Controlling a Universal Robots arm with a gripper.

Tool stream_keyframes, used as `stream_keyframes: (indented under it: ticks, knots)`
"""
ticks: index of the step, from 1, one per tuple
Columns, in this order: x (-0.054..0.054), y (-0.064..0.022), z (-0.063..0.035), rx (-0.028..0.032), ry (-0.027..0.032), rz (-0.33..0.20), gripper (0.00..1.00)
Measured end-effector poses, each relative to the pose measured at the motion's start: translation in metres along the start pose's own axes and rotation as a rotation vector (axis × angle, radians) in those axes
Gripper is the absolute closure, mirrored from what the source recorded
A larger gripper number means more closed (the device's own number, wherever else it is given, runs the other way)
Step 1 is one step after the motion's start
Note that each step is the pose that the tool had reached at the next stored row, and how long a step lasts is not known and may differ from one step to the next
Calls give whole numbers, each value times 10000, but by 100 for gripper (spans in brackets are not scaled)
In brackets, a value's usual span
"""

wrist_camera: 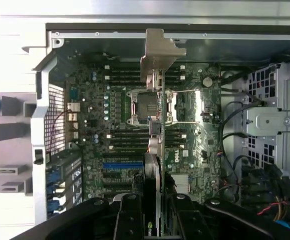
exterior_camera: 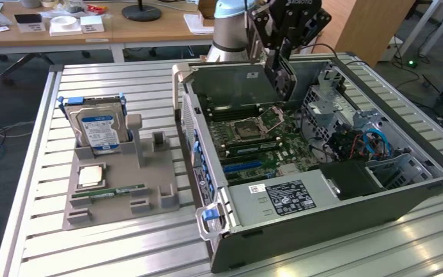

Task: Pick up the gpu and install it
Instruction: 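Pick up the gpu and move the gpu toward the slot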

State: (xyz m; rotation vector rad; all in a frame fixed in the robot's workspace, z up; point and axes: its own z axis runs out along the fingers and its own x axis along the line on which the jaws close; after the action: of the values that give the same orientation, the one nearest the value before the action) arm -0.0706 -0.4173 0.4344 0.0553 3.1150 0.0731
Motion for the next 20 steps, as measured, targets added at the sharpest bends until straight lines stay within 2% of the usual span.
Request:
stream_keyframes:
  ticks: [20]
  knots:
    - [-452, 48, 13, 1, 1, 0, 74]
